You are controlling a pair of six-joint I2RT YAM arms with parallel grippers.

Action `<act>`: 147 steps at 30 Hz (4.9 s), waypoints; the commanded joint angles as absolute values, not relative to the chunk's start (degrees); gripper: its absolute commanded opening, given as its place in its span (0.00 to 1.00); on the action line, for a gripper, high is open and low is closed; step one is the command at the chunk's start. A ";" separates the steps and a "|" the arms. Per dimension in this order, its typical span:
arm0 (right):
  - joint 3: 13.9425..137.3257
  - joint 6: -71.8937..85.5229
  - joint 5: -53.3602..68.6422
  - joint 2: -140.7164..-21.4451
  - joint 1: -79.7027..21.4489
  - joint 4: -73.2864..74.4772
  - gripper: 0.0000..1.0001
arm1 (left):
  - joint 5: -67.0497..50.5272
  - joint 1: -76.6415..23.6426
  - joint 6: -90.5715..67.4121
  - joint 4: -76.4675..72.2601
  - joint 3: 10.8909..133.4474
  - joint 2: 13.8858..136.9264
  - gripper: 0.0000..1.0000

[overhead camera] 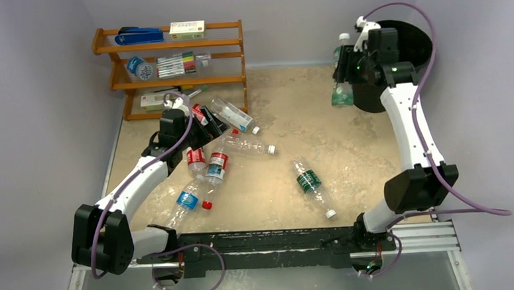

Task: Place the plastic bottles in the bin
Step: Pick up the plastic bottle at the center of the board, then place the plastic bottle in the trash bin, then pick up the plastic bottle at the center of the board.

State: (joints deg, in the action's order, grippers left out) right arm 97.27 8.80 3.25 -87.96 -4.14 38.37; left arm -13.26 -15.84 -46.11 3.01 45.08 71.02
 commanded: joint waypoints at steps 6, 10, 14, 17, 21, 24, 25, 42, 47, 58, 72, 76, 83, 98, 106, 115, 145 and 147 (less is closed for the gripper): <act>113.89 10.08 11.01 -94.07 6.18 37.28 0.56 | -13.56 -16.08 -46.23 0.04 44.23 69.77 0.95; 116.86 11.69 13.29 -96.21 10.15 35.96 0.56 | -13.56 -16.07 -46.38 -0.30 44.12 70.08 0.95; 118.97 14.18 14.14 -97.65 12.79 32.51 0.57 | -13.52 -16.08 -46.31 -0.06 44.10 70.16 0.95; 122.47 15.94 14.30 -99.86 14.73 30.17 0.57 | -13.23 -16.08 -46.24 0.31 44.29 70.12 0.95; 129.23 17.73 14.04 -104.21 16.19 28.65 0.57 | -12.90 -16.08 -46.23 0.84 44.77 69.87 0.95; 133.82 18.48 12.40 -106.84 16.68 27.26 0.58 | -12.81 -16.08 -46.10 1.49 45.28 69.84 0.95; 135.01 18.58 11.53 -107.51 16.82 26.82 0.58 | -12.71 -16.06 -45.99 1.69 45.46 69.77 0.95; 137.08 18.68 0.51 -115.10 17.67 19.45 0.63 | -12.68 -16.08 -45.53 2.71 46.70 69.88 0.95; 139.14 18.24 0.15 -117.49 17.67 21.10 0.77 | -12.64 -16.08 -45.50 2.73 46.85 69.95 0.95; 135.45 15.37 0.81 -110.34 16.19 25.75 1.00 | -12.80 -16.08 -45.66 2.20 47.05 70.64 0.95; 108.08 7.15 1.67 -93.34 2.73 35.72 1.00 | -14.19 -16.08 -44.76 3.05 46.16 69.58 0.95; 101.75 7.81 1.18 -88.27 0.51 38.07 1.00 | -15.71 -16.08 -46.34 -0.05 44.55 68.15 0.95; 85.80 13.99 1.17 -80.61 -6.14 40.34 1.00 | -19.58 -16.08 -48.48 -4.89 42.92 68.77 0.95; 60.99 29.01 1.61 -71.54 -18.42 34.10 0.99 | -21.51 -16.08 -49.64 -6.42 42.76 67.85 0.95; 52.65 32.71 4.12 -71.02 -23.30 29.53 0.98 | -21.03 -16.08 -49.57 -6.30 42.42 67.80 0.95; 45.20 38.05 2.71 -70.12 -28.24 26.24 0.98 | -20.65 -16.08 -49.62 -6.37 42.10 67.94 0.95; 46.43 36.39 5.02 -79.36 -32.76 18.70 0.54 | -18.88 -16.07 -48.33 -2.52 42.35 66.21 0.95; 48.96 35.82 4.44 -79.21 -32.73 19.76 0.54 | -18.38 -16.08 -48.05 -1.62 42.49 65.82 0.95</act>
State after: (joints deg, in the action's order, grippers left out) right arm 42.89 37.58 4.19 -79.53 -32.42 19.46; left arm -19.64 -15.84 -48.90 -1.61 42.24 68.07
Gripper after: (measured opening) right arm 0.591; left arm 0.948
